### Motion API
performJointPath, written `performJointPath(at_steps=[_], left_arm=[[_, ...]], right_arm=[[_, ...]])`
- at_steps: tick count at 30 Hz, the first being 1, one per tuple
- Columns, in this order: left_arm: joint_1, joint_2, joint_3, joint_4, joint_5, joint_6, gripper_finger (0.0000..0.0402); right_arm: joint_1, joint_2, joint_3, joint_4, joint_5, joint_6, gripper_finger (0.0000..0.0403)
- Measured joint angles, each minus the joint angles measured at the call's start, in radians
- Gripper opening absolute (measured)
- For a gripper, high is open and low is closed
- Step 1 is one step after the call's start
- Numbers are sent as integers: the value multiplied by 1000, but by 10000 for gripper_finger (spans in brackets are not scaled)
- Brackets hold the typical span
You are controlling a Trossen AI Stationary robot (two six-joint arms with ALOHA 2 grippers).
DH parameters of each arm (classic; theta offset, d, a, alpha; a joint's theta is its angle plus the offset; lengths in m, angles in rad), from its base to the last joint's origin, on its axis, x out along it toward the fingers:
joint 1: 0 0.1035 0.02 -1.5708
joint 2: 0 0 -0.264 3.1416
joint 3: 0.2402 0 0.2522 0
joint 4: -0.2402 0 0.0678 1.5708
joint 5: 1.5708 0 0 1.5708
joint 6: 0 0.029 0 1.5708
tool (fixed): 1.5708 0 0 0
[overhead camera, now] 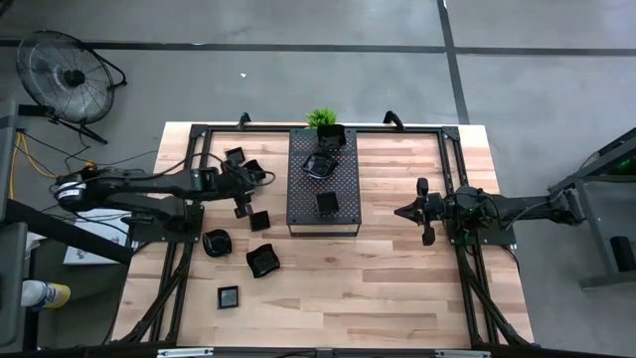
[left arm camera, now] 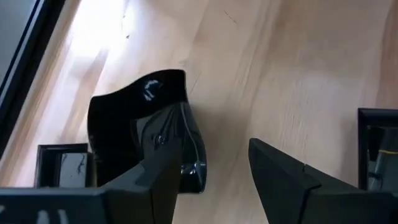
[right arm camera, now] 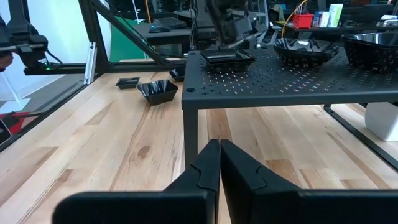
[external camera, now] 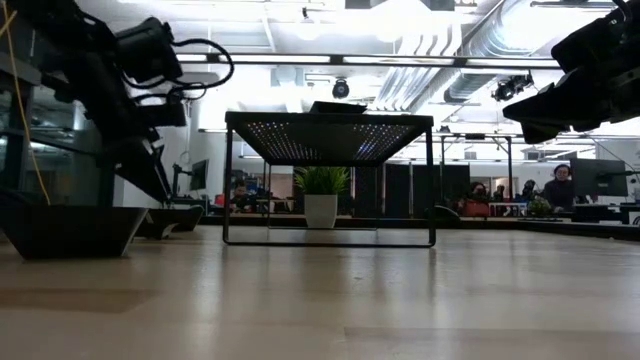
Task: Pick & Place Mini shaped plates
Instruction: Stack the distorted square plate on top of the distorted square plate on the shelf
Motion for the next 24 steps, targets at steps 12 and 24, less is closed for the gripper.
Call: performJointPath(at_steps=[12, 24], left_arm=[[0, 101, 0, 23, -63, 1, 181], [0, 155, 0, 39, -133, 0, 181]], right_arm=[[0, 0, 0, 0, 0, 0, 4], [0, 0, 0, 0, 0, 0, 8]])
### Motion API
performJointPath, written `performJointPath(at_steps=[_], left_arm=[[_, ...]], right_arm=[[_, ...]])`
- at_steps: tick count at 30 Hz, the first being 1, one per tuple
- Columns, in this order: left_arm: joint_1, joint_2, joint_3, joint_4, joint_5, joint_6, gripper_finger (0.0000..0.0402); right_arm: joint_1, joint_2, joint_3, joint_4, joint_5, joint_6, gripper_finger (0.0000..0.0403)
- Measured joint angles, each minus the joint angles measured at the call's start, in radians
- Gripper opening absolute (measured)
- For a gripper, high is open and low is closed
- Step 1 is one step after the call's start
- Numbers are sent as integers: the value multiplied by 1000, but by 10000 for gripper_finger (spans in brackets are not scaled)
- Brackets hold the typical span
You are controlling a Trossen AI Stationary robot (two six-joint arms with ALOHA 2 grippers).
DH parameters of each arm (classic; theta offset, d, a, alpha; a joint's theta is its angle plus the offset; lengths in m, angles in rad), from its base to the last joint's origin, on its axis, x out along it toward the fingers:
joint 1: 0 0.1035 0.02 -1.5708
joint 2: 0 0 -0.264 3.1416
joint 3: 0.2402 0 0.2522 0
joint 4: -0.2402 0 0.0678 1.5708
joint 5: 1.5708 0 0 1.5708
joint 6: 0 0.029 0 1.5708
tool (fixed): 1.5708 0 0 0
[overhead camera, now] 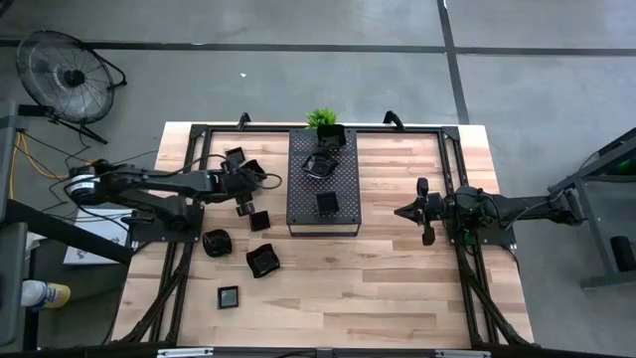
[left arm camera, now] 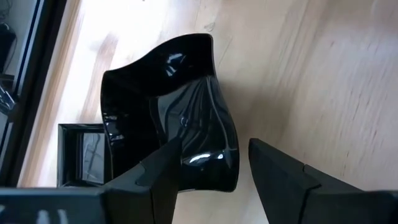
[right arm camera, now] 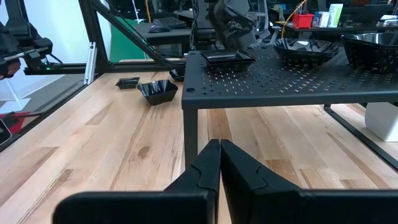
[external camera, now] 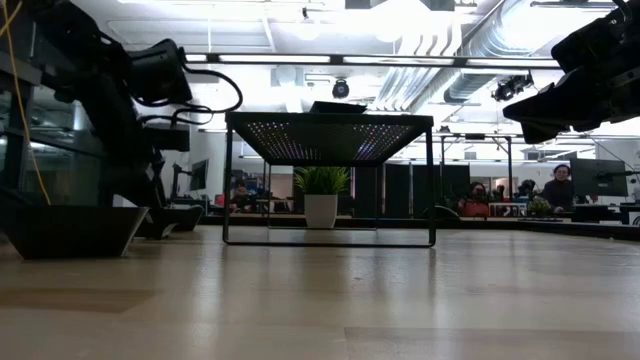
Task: Pick & Place Mini shaped plates
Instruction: Stack the distorted square plate on top of the distorted square plate on the shelf
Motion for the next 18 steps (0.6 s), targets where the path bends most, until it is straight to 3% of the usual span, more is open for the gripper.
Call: performJointPath(at_steps=[12, 18], left_arm=[[0, 36, 0, 49, 0, -3, 178], [0, 36, 0, 46, 0, -3, 133]], right_arm=[[0, 0, 0, 0, 0, 0, 7], [0, 0, 0, 0, 0, 0, 9]])
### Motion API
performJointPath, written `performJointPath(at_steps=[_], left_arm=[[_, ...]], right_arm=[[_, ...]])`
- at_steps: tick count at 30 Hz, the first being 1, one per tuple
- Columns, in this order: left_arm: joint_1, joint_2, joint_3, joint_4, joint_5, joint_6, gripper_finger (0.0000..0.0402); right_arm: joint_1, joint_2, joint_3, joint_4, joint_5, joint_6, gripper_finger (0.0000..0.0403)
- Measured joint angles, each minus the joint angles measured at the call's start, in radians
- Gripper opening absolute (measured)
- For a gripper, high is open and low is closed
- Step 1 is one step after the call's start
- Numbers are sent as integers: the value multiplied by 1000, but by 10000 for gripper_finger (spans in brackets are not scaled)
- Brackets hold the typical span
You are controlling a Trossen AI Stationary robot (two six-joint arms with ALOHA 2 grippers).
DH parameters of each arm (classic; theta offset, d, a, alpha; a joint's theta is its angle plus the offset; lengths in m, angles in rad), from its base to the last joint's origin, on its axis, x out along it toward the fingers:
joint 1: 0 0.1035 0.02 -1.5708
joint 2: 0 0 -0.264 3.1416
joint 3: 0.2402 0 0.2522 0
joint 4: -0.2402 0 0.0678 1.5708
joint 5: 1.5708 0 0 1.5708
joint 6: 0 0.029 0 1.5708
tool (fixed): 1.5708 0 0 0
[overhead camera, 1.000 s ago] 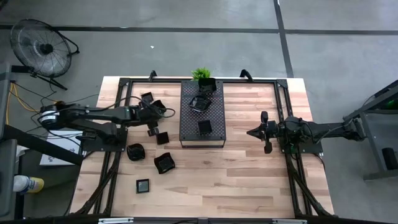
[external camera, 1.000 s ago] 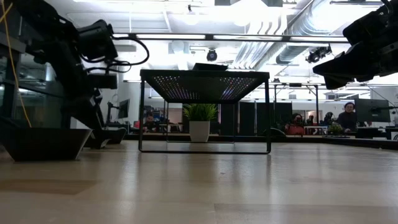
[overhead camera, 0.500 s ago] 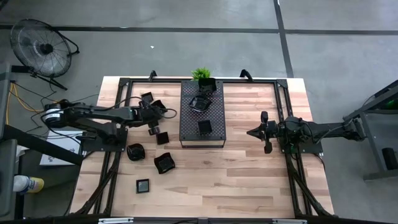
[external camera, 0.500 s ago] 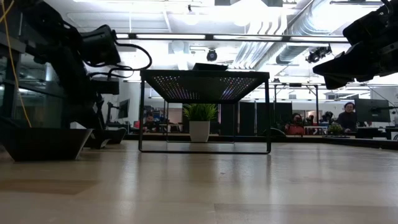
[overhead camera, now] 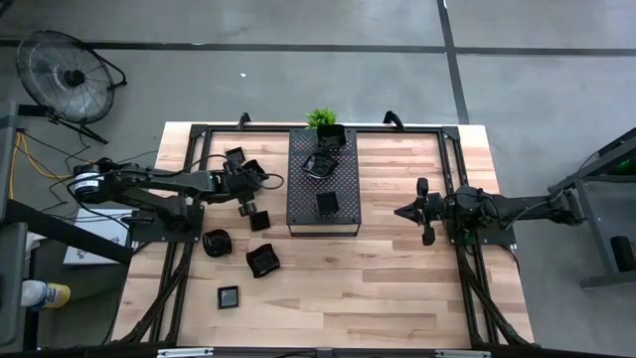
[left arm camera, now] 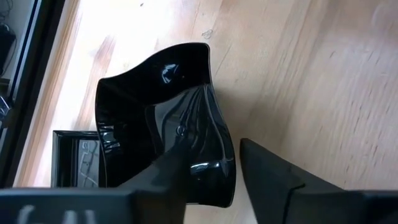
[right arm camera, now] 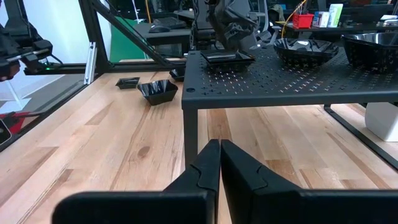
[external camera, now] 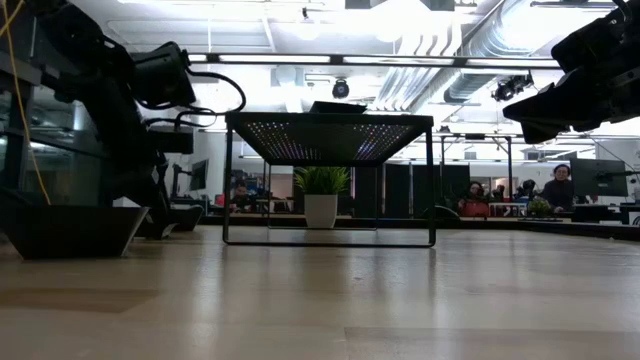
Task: Pick & Place Mini shaped plates
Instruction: Stack the distorted square plate on top of the distorted square plate on the shelf
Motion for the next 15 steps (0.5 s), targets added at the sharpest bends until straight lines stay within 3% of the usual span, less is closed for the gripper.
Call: performJointPath(at_steps=[15], left_arm=[[0, 0, 0, -14, 2, -1, 27]], right_arm=[[0, 0, 0, 0, 0, 0, 8]])
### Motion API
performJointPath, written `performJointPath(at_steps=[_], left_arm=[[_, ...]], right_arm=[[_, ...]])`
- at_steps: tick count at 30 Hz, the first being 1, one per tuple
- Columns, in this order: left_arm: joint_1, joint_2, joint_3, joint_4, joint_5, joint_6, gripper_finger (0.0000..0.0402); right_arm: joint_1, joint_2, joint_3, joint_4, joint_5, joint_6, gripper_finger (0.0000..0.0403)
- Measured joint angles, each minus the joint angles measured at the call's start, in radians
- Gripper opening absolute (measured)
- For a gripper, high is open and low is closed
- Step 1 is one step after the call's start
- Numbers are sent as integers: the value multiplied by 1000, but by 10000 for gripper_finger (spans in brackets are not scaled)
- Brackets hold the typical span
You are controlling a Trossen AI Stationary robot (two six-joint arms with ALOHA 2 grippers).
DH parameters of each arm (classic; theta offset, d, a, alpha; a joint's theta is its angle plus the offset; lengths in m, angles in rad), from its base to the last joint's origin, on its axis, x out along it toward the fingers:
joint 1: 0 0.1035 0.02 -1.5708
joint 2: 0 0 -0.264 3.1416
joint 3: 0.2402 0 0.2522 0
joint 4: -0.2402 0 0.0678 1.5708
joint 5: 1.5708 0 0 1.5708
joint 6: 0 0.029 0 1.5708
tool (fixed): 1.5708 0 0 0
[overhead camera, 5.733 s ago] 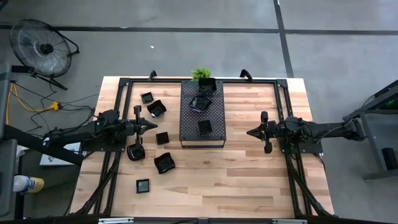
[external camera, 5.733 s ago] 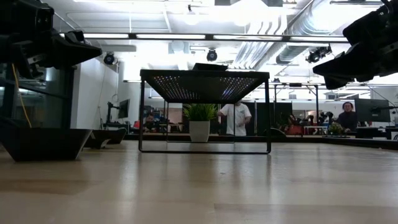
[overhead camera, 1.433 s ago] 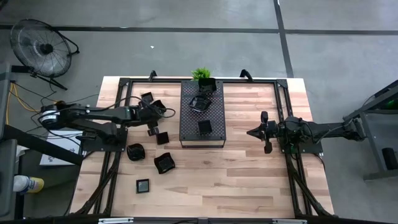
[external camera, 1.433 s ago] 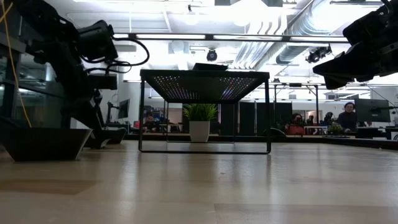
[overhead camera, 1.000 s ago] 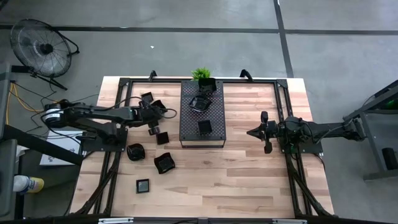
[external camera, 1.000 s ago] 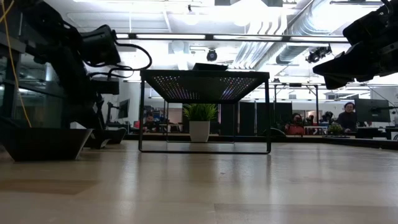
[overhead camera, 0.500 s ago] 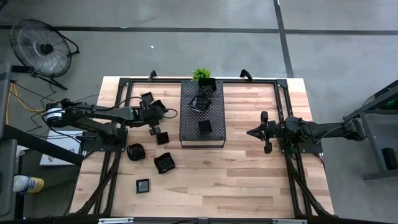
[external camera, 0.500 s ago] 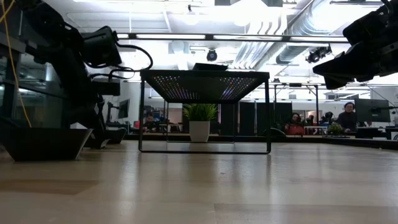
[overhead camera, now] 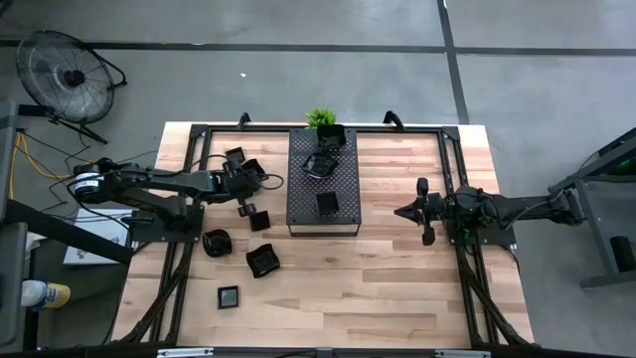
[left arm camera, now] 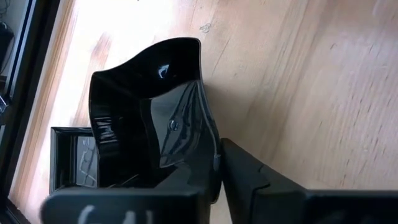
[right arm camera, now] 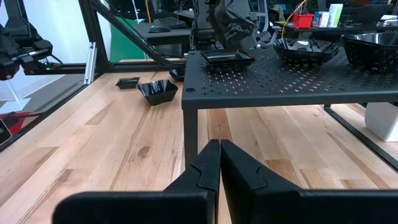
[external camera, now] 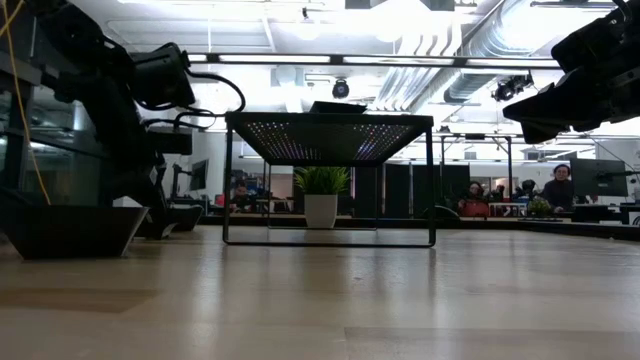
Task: Pick & Place Mini shaped plates
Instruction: Stack the distorted square plate on top of the distorted square plate on the shelf
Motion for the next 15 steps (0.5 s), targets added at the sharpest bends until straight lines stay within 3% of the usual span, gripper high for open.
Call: performJointPath(at_steps=[4, 15], left_arm=[[0, 0, 0, 0, 0, 0, 4], [-5, -42, 0, 1, 34, 0, 2]], right_arm=[[0, 0, 0, 0, 0, 0, 8], [0, 0, 0, 0, 0, 0, 6]])
